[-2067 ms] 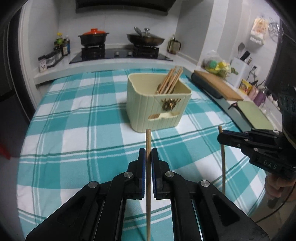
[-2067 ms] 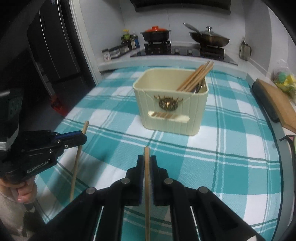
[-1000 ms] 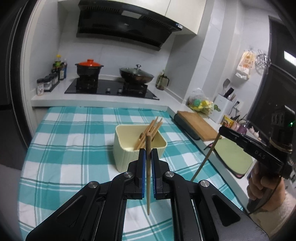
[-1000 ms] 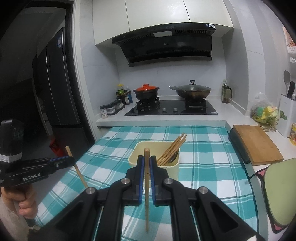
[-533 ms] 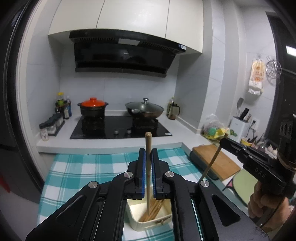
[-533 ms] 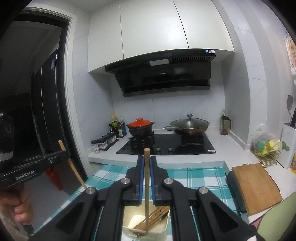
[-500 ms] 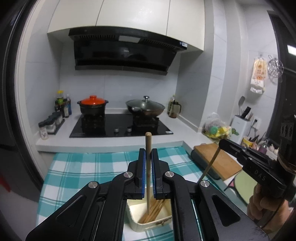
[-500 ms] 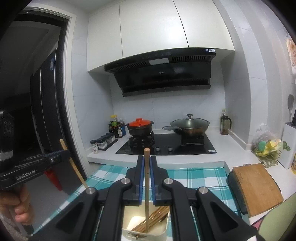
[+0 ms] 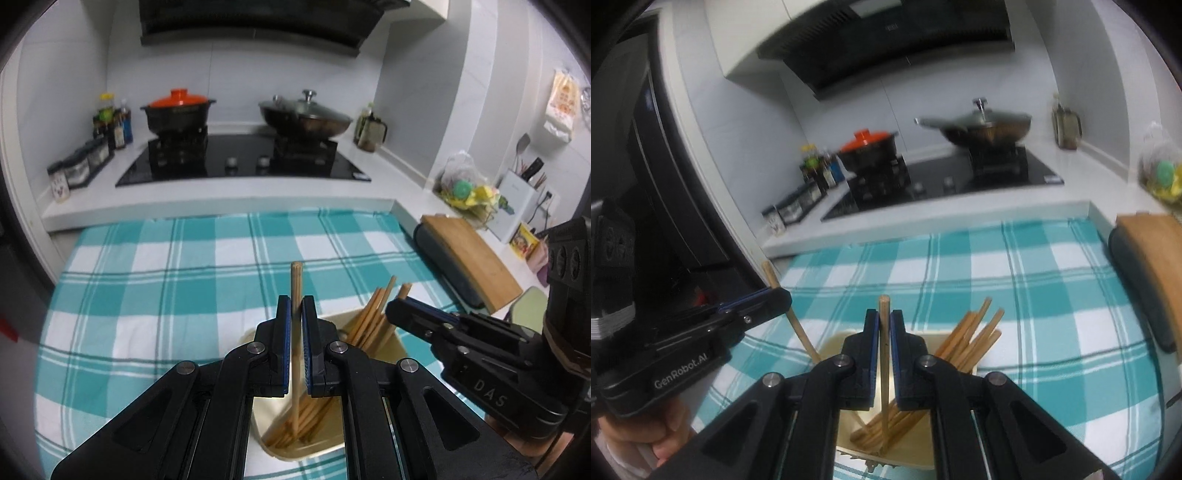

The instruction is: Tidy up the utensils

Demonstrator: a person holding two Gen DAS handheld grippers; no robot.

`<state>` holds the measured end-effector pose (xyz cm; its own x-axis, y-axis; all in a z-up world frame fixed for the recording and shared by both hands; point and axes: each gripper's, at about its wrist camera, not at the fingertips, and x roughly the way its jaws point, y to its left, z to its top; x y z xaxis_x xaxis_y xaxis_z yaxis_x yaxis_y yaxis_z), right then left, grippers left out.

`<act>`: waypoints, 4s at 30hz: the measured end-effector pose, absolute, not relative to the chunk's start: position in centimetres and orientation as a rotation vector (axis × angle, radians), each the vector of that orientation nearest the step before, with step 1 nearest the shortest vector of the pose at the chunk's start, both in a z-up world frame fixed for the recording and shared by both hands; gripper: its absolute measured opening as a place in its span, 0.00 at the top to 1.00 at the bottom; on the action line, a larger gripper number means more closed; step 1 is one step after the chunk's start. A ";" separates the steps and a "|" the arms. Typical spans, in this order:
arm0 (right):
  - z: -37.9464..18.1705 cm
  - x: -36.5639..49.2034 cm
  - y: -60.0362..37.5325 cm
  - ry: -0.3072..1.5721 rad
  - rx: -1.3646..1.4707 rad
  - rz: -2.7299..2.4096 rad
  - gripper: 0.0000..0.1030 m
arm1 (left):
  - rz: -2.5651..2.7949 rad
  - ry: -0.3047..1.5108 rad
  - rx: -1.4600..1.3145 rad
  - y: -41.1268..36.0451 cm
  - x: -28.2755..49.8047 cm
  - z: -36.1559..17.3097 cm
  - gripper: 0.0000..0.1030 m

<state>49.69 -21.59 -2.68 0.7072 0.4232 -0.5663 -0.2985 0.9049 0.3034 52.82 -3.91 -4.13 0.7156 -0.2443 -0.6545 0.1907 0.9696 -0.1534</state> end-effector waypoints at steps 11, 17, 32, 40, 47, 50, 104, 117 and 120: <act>-2.0 49.1 -23.3 0.715 0.141 0.311 0.53 | -0.166 0.663 -0.009 -1.8 48.2 -3.5 0.16; 1.3 42.7 -25.4 0.594 0.064 0.222 0.33 | -0.036 0.558 0.099 -0.7 40.8 -3.0 0.01; -2.8 27.1 -22.3 0.618 -0.090 0.167 0.12 | 0.092 0.545 0.130 -2.6 27.4 -5.3 0.01; -0.9 21.5 -22.8 0.560 -0.062 0.161 0.12 | 0.037 0.577 0.132 -3.5 23.3 -5.2 0.01; -0.4 18.8 -22.8 0.515 -0.052 0.161 0.12 | 0.024 0.566 0.122 -3.9 20.7 -4.6 0.00; -0.7 17.9 -22.9 0.518 -0.042 0.170 0.12 | 0.019 0.566 0.122 -4.0 19.9 -4.3 0.00; 1.7 12.6 -21.3 0.553 -0.069 0.160 0.12 | 0.019 0.581 0.061 -3.7 16.5 -1.6 0.00; 1.8 12.2 -21.7 0.550 -0.066 0.139 0.12 | 0.015 0.591 0.064 -3.9 16.7 -1.9 0.00; 1.8 12.2 -22.0 0.551 -0.065 0.126 0.12 | 0.014 0.592 0.067 -4.2 16.6 -2.0 0.00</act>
